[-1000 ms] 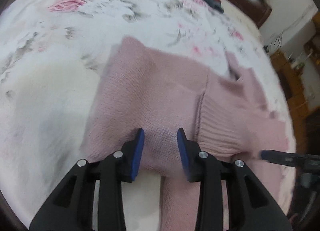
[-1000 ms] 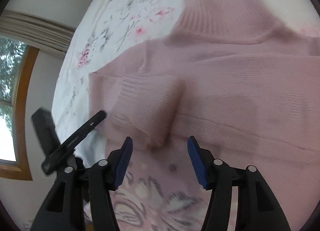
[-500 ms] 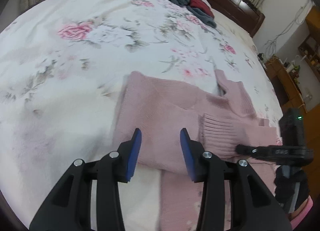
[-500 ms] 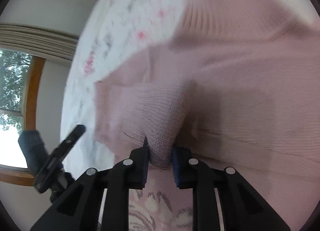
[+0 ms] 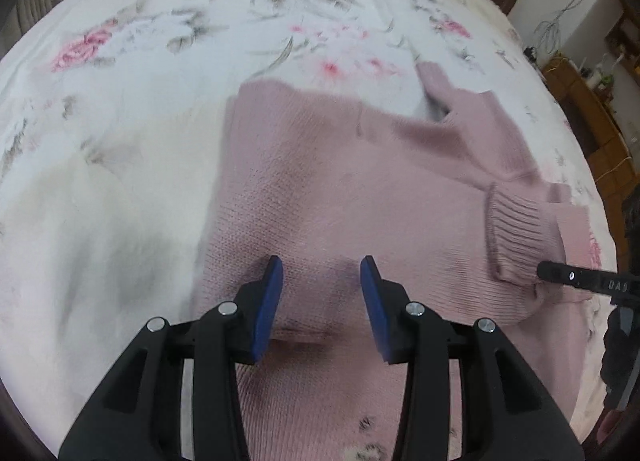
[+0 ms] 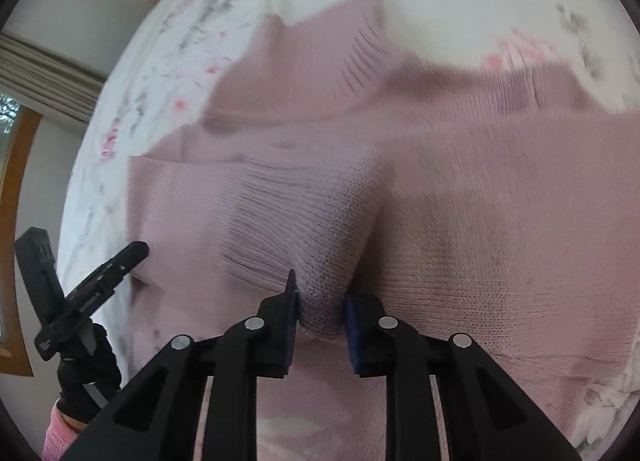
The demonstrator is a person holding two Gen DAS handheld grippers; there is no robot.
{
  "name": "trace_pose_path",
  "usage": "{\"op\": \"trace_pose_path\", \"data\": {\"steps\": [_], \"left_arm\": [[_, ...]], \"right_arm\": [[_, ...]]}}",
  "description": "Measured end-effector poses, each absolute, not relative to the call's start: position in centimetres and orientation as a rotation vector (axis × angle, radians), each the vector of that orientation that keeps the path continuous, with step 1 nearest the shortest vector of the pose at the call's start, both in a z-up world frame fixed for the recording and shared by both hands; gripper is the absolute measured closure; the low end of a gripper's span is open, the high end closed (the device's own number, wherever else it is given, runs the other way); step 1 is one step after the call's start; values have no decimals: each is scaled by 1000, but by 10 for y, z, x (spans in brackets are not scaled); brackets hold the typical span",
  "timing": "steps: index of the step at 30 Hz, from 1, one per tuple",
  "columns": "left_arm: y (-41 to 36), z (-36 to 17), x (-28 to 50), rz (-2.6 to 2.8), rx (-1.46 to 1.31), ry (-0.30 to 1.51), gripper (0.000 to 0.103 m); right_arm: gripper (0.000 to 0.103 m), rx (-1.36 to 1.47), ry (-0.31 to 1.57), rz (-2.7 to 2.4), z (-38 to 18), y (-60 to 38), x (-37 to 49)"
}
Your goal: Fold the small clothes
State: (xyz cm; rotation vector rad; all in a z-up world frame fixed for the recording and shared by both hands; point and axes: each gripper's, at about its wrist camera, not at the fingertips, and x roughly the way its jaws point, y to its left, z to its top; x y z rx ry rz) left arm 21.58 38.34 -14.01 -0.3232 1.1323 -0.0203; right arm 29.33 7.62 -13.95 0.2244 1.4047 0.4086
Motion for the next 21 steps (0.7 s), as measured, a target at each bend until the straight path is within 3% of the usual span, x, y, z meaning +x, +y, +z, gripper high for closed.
{"op": "trace_pose_path", "data": {"steps": [5, 13, 21], "left_arm": [[388, -145, 220, -34, -313, 1136, 63], [382, -115, 213, -68, -311, 1089, 58], [376, -134, 225, -80, -335, 1143, 58]], "right_arm": [[74, 218, 1412, 394, -142, 73, 289], [60, 32, 1279, 417, -79, 103, 275], [55, -91, 1366, 476, -114, 168, 283]]}}
